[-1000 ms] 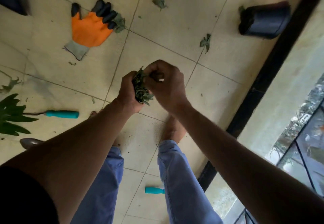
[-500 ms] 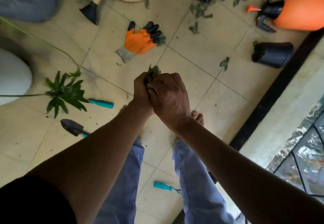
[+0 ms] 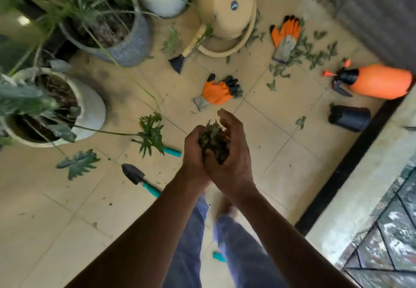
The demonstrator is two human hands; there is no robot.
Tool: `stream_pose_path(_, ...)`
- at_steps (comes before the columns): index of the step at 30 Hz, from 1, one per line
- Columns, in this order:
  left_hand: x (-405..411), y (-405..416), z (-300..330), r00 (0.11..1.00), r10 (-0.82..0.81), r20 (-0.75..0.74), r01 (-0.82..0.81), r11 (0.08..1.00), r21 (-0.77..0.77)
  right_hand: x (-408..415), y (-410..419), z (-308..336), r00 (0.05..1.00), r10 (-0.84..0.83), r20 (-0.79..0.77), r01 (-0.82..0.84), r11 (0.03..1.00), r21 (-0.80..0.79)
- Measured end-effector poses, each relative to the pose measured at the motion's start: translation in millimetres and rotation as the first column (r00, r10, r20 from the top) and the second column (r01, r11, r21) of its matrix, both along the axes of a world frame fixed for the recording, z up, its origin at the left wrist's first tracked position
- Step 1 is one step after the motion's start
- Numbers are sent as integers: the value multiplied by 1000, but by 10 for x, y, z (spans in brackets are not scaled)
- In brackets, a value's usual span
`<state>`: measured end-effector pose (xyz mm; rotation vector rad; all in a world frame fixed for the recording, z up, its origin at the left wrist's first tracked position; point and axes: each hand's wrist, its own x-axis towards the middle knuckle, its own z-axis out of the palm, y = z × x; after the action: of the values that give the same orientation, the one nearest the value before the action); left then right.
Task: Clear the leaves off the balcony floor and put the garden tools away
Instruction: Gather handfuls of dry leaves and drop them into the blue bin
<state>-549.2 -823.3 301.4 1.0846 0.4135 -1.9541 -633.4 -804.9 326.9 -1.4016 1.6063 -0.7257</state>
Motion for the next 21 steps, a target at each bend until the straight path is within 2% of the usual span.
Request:
stream_pose_path(3, 193, 209, 34, 987, 132, -89, -133, 991, -1, 238, 82, -10, 996, 85, 40, -83, 995, -52)
stream_pose_path(4, 246, 271, -18, 968, 184, -169, -184, 983, 12, 315, 122, -41, 994, 95, 51, -91, 993, -75)
stream_pose_path(8, 410, 509, 73, 938, 341, -58, -339, 940, 40, 576, 381, -106, 997, 32, 72, -26, 997, -79)
stream_pose_path(9, 430, 599, 102, 926, 377, 20, -377, 924, 56, 625, 444, -67, 995, 6, 103, -1, 999, -51)
stream_pose_path(11, 477, 773, 237, 887, 462, -6, -458, 881, 121, 722, 550, 53, 975, -68, 211, 60, 997, 42)
stream_pose_path(15, 659, 1085, 623, 758, 652, -25, -632, 744, 216, 941, 782, 388, 890, -194, 413, 129, 975, 182)
stream_pose_path(18, 944, 1304, 832, 678, 735, -3, -723, 668, 179, 1236, 949, 515, 809, -190, 556, 82, 974, 213)
stream_pose_path(21, 1380, 1580, 935, 593, 803, 54, -803, 587, 103, 1710, 1172, 581, 697, -234, 678, -18, 939, 343)
